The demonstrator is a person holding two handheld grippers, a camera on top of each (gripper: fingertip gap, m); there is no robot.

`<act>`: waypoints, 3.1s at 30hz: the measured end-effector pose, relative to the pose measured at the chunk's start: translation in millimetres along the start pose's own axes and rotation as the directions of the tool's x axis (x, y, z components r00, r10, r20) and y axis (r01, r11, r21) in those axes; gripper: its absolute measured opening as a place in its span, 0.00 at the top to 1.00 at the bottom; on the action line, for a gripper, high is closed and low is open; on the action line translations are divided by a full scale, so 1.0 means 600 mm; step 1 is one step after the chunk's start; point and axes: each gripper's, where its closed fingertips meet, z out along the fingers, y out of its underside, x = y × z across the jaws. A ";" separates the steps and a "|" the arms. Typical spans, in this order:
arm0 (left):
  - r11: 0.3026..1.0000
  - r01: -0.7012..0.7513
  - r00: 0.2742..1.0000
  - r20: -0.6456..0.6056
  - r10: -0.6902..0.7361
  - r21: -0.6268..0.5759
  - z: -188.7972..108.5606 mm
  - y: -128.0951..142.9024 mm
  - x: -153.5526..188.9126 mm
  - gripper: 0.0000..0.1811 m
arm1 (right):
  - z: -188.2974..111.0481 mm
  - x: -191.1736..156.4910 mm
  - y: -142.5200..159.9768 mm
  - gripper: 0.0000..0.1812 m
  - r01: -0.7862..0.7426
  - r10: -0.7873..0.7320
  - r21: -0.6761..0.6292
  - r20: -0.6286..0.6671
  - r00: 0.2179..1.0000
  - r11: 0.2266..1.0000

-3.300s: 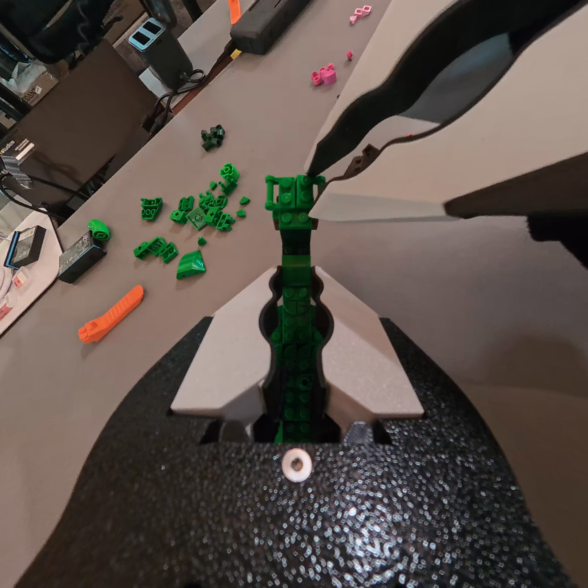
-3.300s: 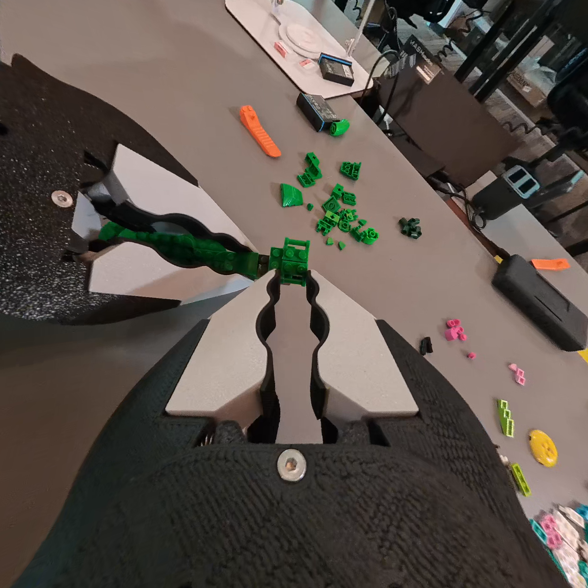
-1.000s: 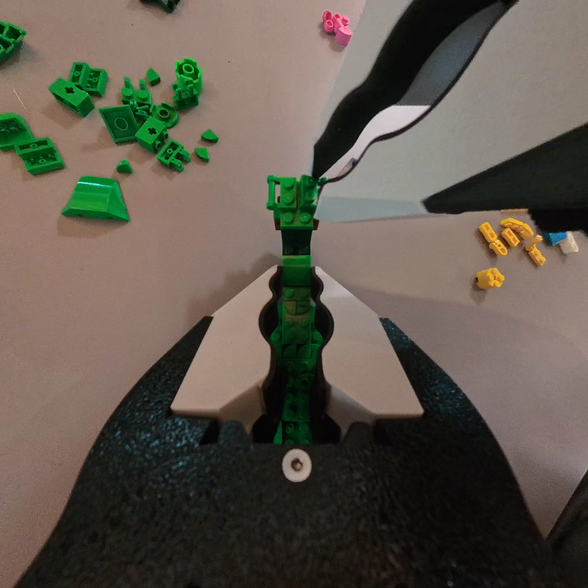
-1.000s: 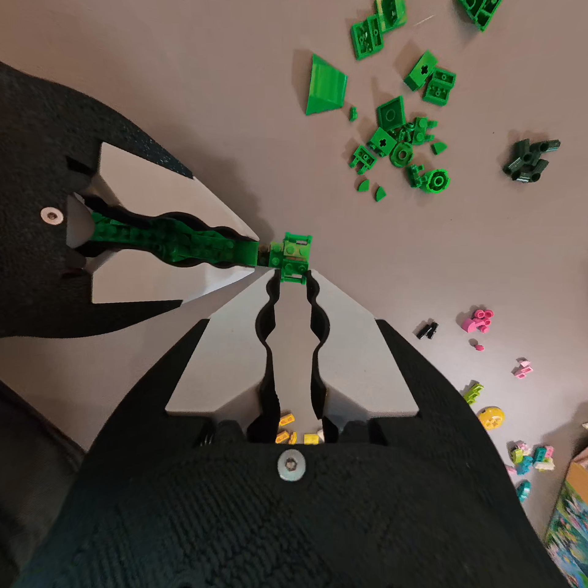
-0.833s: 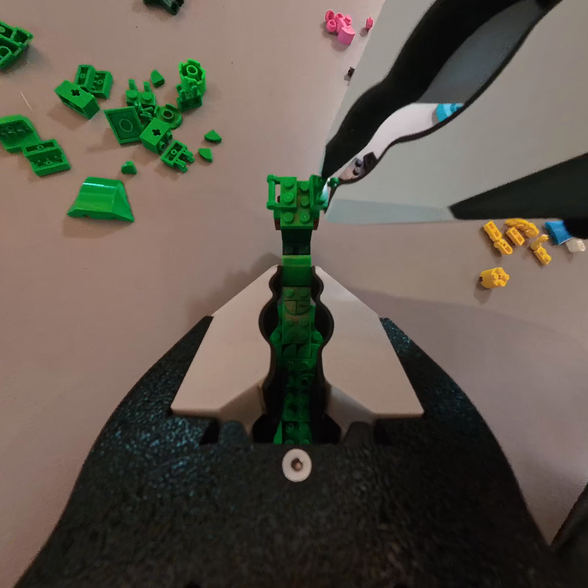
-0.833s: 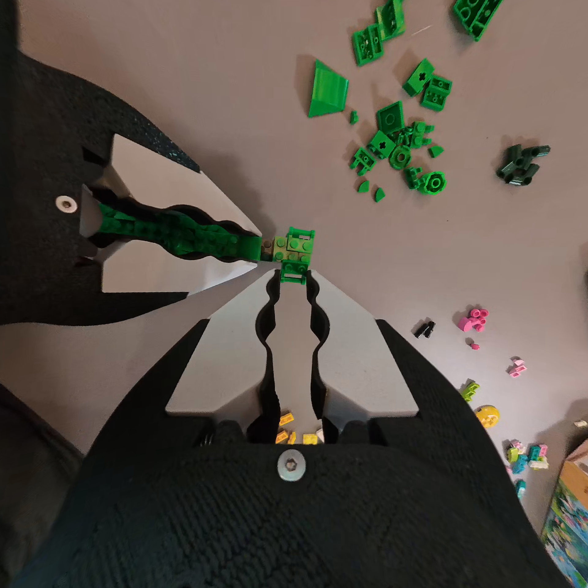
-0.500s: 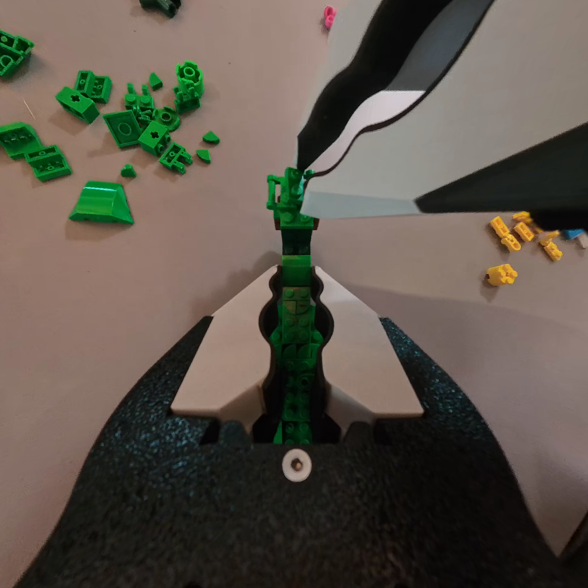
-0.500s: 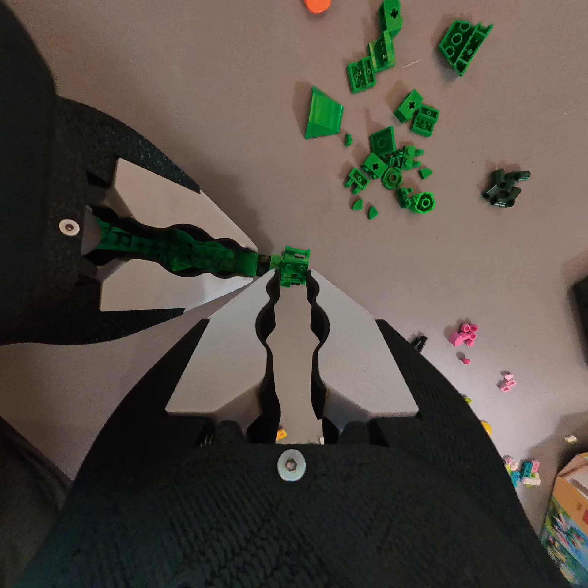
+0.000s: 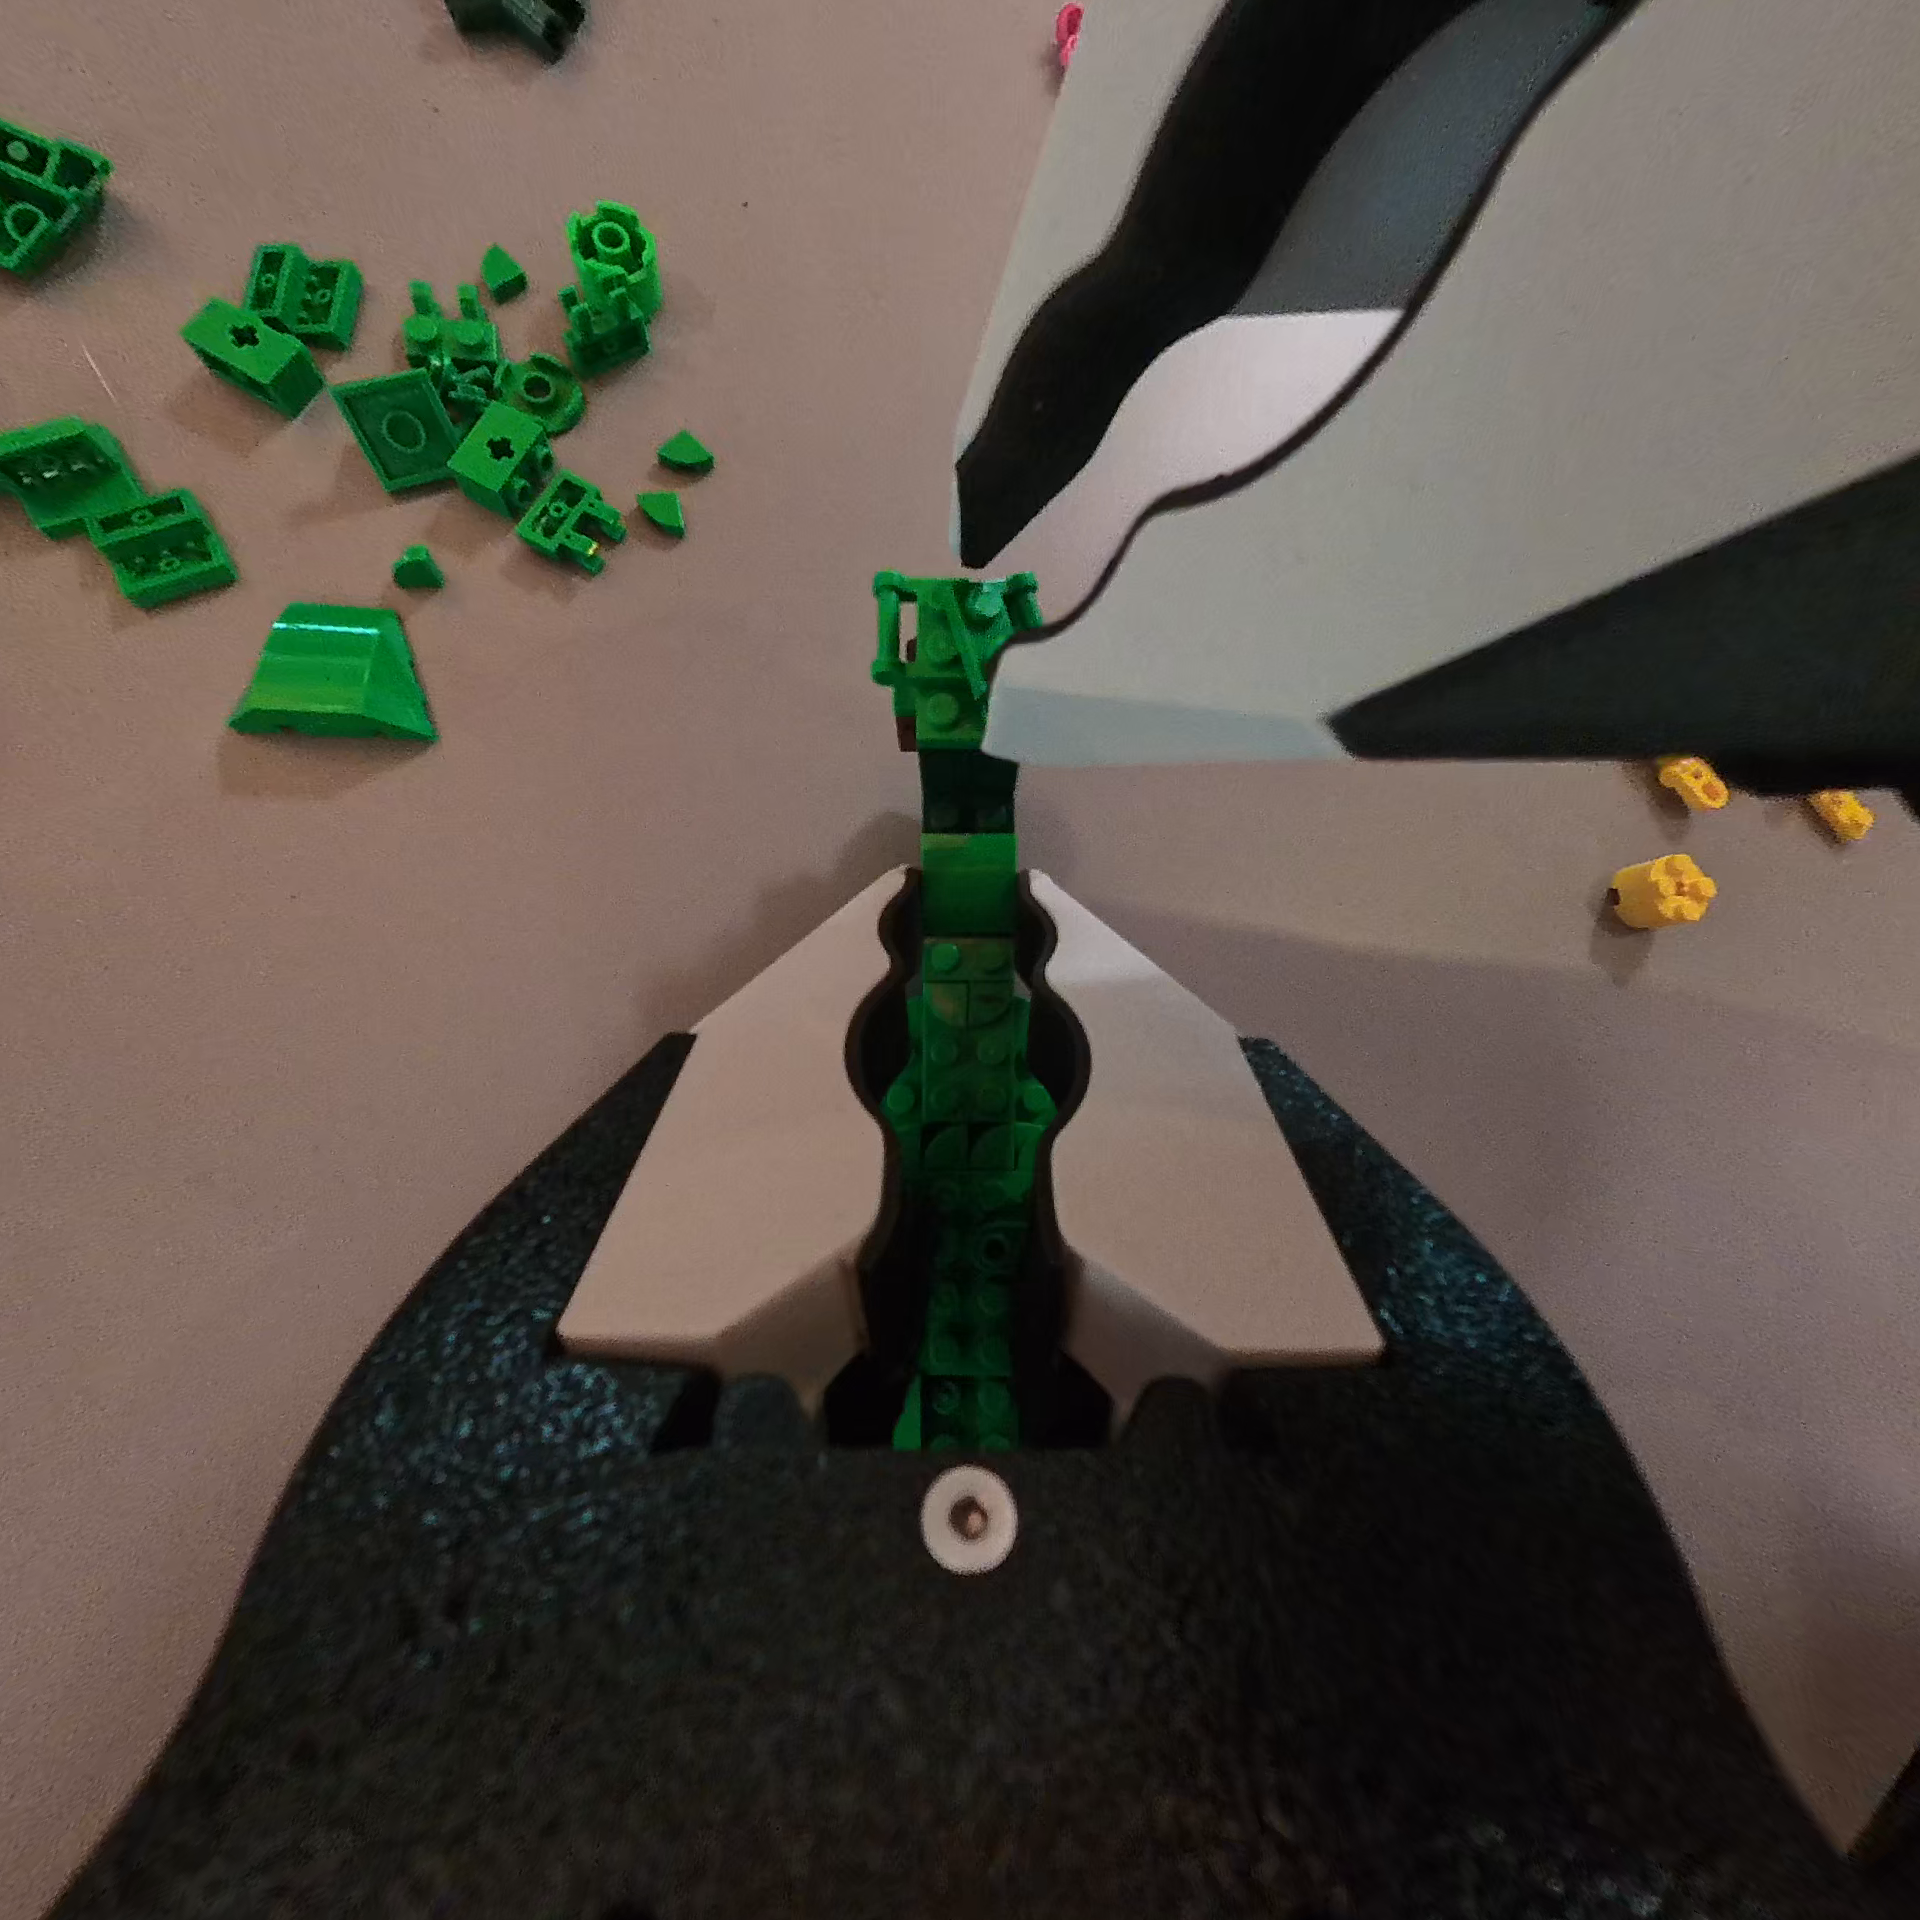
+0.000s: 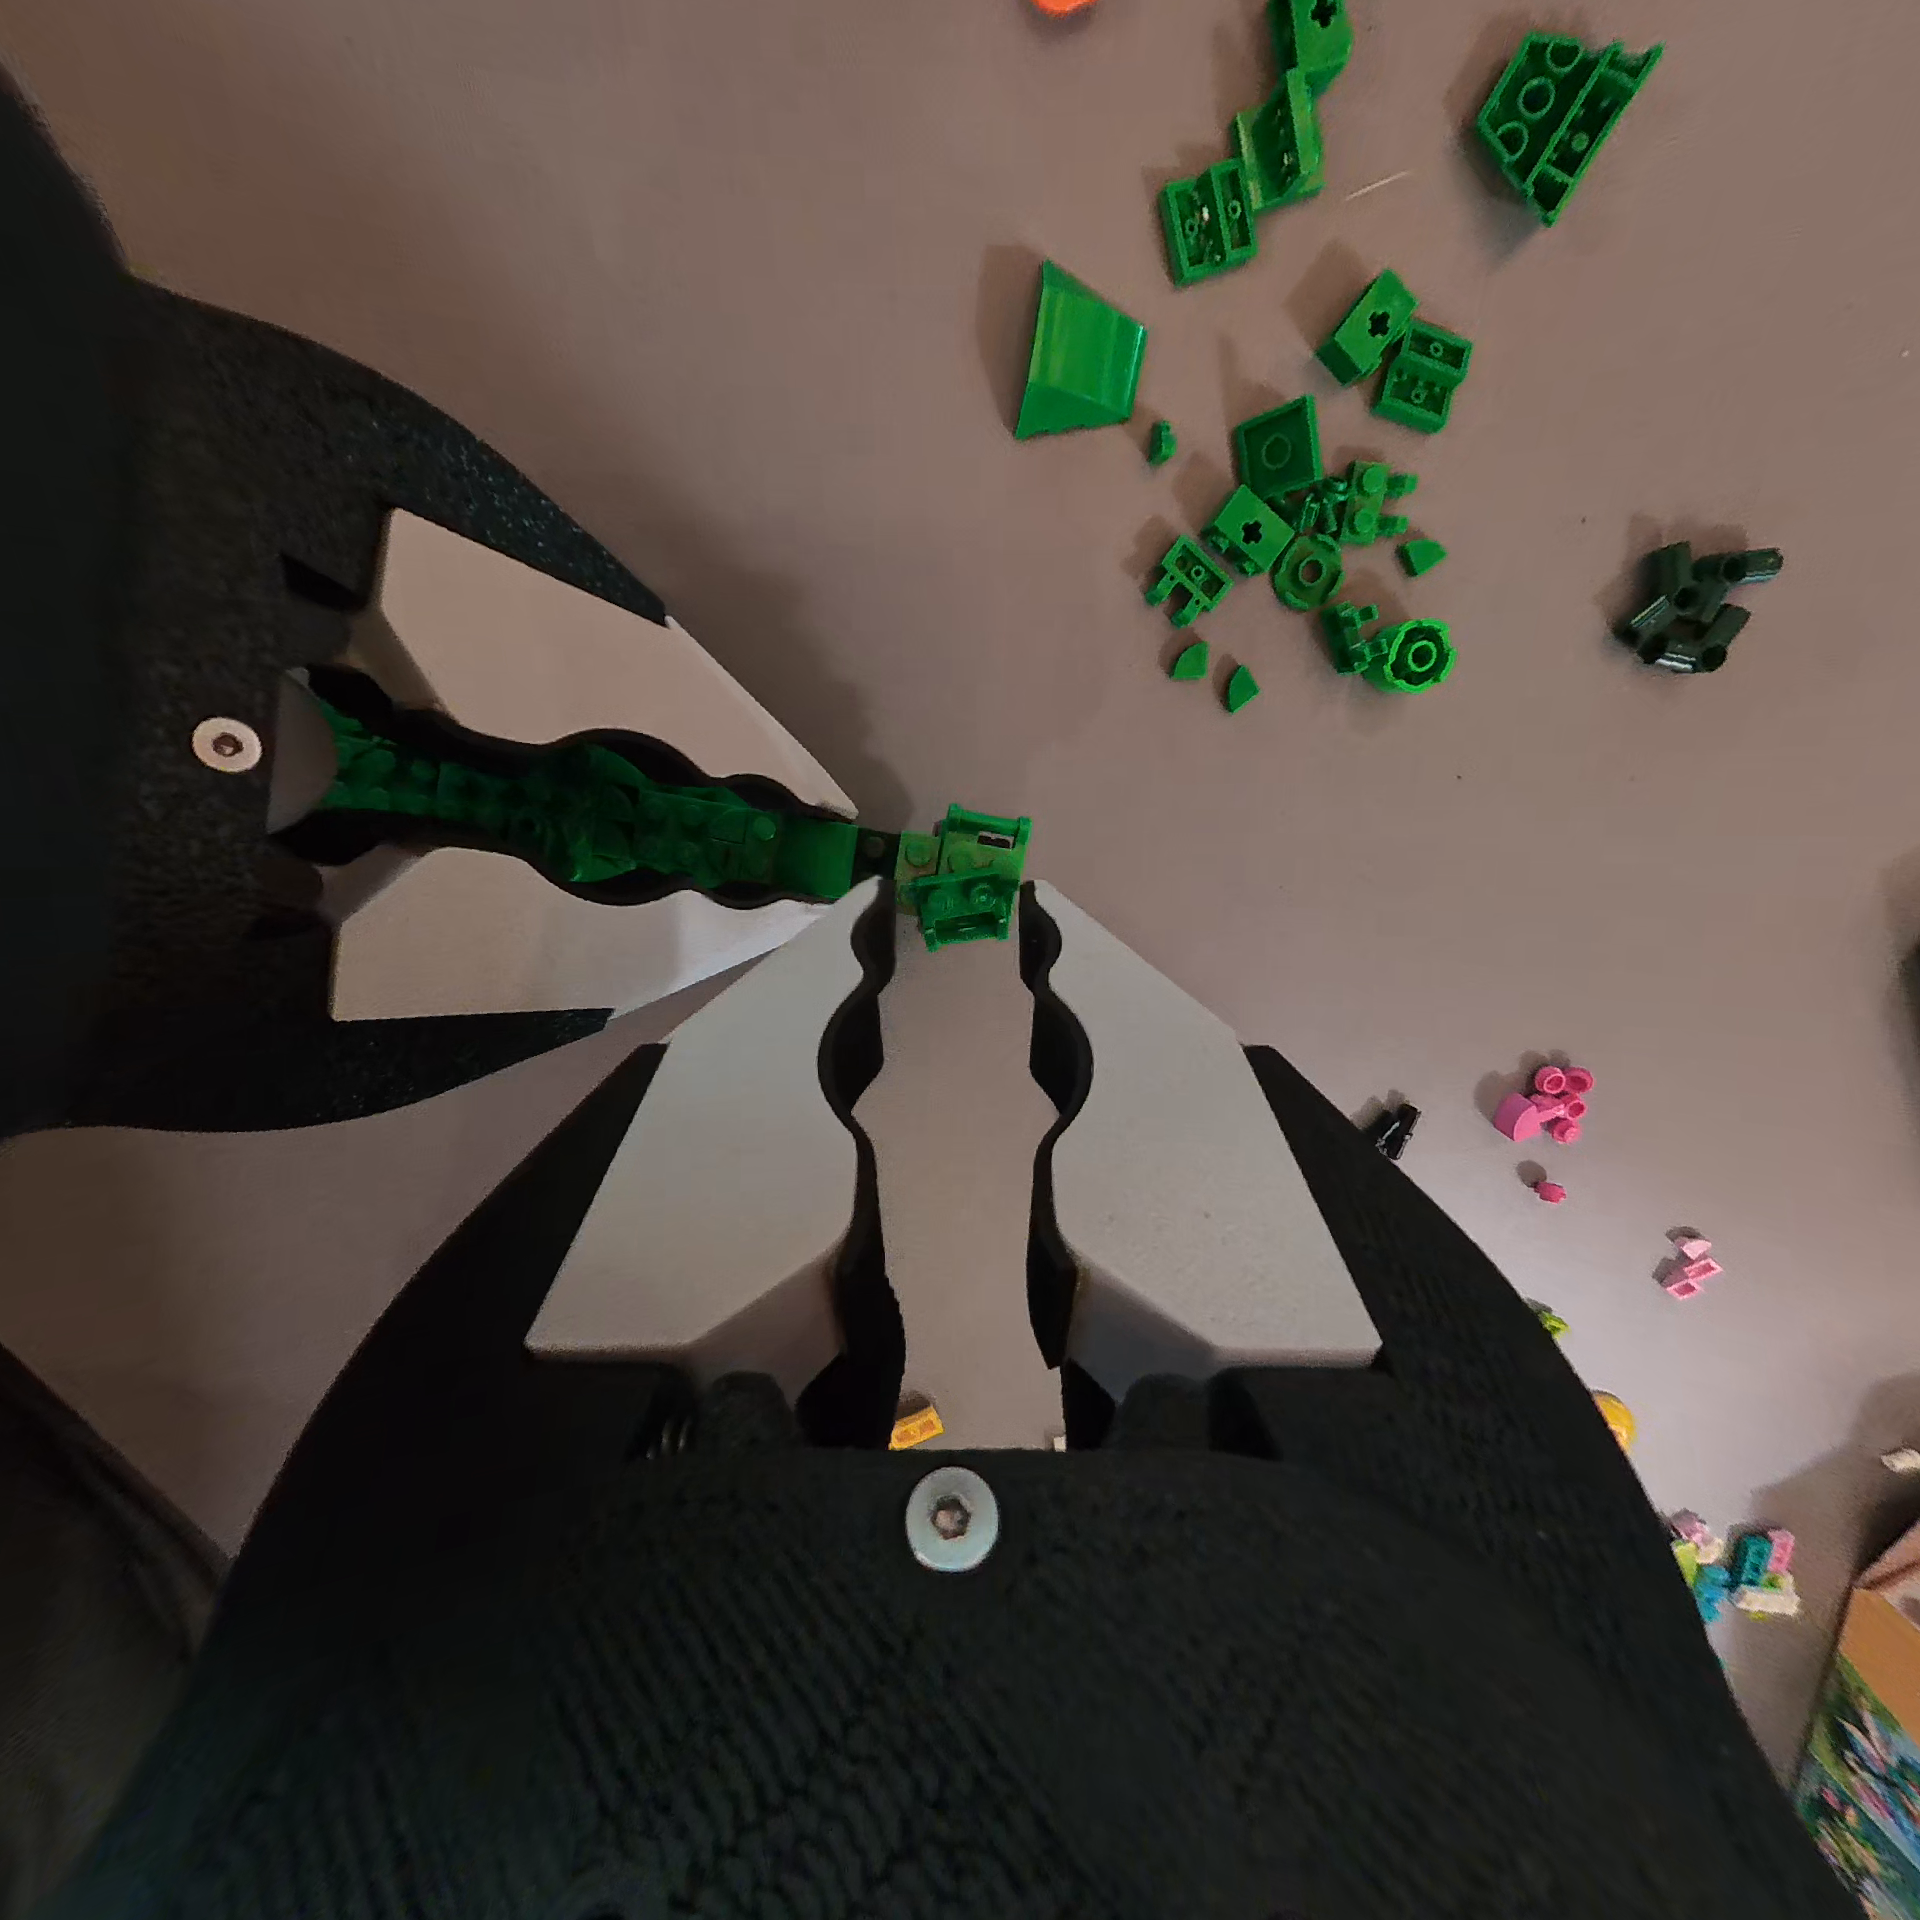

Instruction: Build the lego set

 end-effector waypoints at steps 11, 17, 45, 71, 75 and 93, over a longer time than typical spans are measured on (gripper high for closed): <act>1.000 -0.023 1.000 -0.012 0.023 0.003 0.000 0.000 0.002 0.92 | -0.056 -0.016 0.003 0.77 0.269 -0.268 0.354 -0.054 0.962 0.896; 0.998 -0.069 0.998 -0.005 0.069 -0.009 0.002 0.004 0.005 0.92 | -0.045 -0.015 0.045 0.86 0.828 -0.641 0.201 -0.546 0.539 0.524; 0.993 -0.111 0.994 0.018 0.112 -0.034 0.007 0.006 0.007 0.92 | 0.002 0.003 0.032 0.96 0.959 -0.783 -0.195 -0.621 0.042 0.206; 0.992 -0.118 0.992 0.037 0.120 -0.042 0.007 0.007 0.005 0.92 | 0.009 0.007 0.028 0.95 0.918 -0.758 -0.322 -0.651 -0.036 0.233; 0.991 -0.127 0.991 0.040 0.129 -0.044 0.007 0.007 0.005 0.92 | 0.008 0.006 0.029 0.96 0.922 -0.804 -0.339 -0.592 -0.055 0.186; 0.990 -0.133 0.990 0.047 0.135 -0.046 0.007 0.007 0.005 0.92 | 0.009 0.003 0.024 0.95 0.921 -0.882 -0.381 -0.458 -0.109 0.083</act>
